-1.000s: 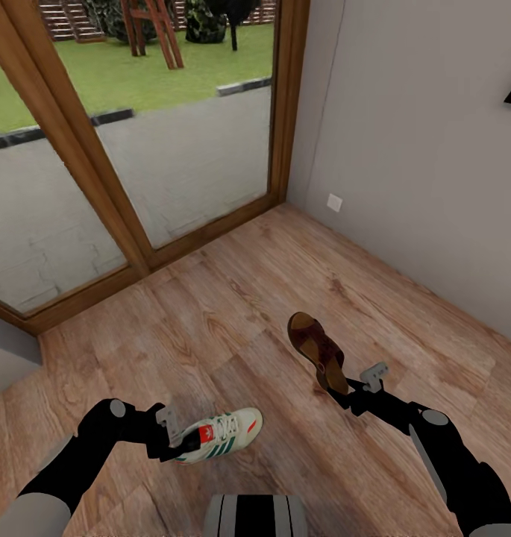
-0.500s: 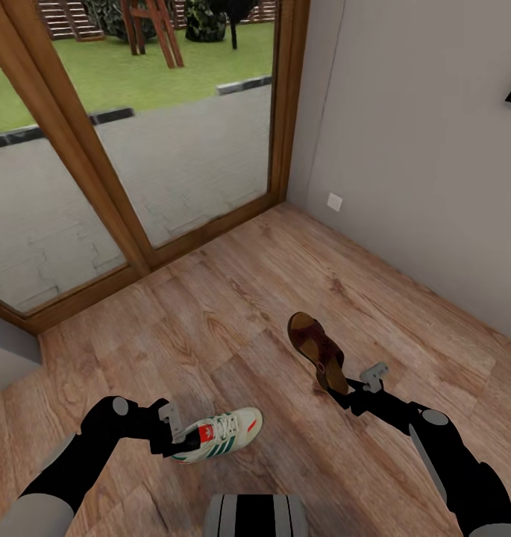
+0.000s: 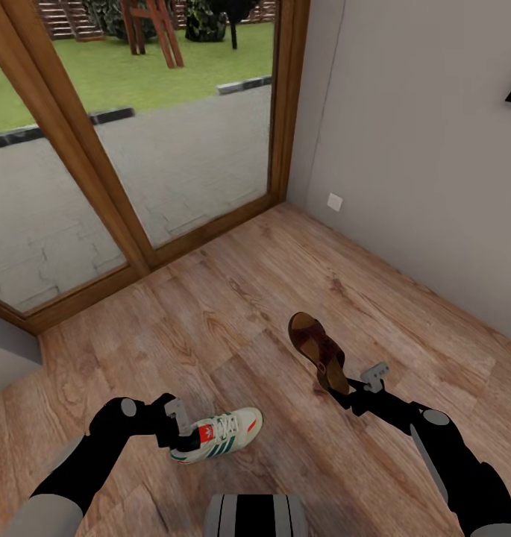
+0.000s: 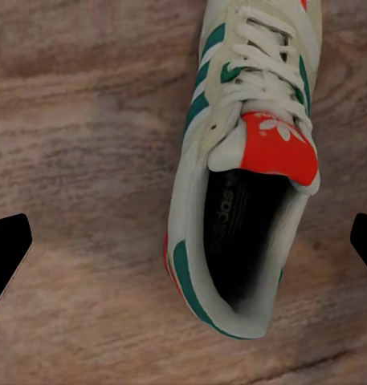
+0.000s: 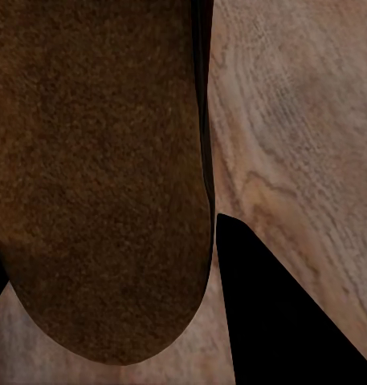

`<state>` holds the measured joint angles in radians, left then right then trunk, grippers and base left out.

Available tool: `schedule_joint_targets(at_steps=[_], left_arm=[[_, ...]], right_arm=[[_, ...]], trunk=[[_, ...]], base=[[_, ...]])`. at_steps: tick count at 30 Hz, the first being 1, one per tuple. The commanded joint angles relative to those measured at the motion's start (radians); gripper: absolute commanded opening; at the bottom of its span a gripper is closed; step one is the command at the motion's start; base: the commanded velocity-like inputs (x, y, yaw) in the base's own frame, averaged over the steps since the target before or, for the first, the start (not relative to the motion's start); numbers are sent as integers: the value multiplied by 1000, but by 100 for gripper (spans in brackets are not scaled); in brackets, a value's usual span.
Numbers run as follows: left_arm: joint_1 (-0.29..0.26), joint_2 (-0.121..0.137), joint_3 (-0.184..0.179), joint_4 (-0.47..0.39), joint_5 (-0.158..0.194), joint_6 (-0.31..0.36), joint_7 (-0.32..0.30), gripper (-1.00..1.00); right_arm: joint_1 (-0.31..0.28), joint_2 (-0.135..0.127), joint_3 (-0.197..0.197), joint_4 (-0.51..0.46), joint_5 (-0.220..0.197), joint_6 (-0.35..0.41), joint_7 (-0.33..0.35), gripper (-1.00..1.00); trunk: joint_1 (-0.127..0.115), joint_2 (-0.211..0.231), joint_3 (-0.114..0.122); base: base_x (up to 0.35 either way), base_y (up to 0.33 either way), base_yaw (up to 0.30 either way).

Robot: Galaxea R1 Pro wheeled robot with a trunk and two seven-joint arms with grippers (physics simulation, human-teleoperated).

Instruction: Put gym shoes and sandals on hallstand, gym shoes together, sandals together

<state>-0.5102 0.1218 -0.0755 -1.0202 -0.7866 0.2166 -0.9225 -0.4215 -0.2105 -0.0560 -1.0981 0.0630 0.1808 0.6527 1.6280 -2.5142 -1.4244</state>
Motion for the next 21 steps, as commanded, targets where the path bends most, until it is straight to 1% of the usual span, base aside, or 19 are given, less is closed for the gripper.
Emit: schedule_joint_targets(at_steps=[1,2,5,7,11,15,21], left_arm=[[0,-8,-3,-2,-13,10,0,100],[0,-12,-3,-1,-20,10,1,100],[2,-30,-3,3,-59,10,4,100],[4,-35,-2,5,-71,10,5,100],[24,-35,-2,6,-77,10,5,100],[44,-28,1,6,-78,9,5,100],[51,-20,8,10,-77,3,4,100]], right_arm=[[0,0,-2,-2,3,8,5,-100],[0,0,-2,-2,3,8,5,-100],[0,0,-2,-2,3,8,5,-100],[0,0,-2,-2,3,8,5,-100],[0,-1,-2,-2,3,8,5,-100],[0,-1,-3,-2,3,8,5,-100],[0,-1,-4,-2,3,8,5,-100]], trunk=[[0,0,-1],[0,0,-1],[0,0,-1],[0,0,-1],[0,0,-1],[0,0,-1],[0,0,-1]], base=[[0,0,0],[0,0,0],[0,0,0],[0,0,0],[0,0,0],[0,0,0],[0,0,0]])
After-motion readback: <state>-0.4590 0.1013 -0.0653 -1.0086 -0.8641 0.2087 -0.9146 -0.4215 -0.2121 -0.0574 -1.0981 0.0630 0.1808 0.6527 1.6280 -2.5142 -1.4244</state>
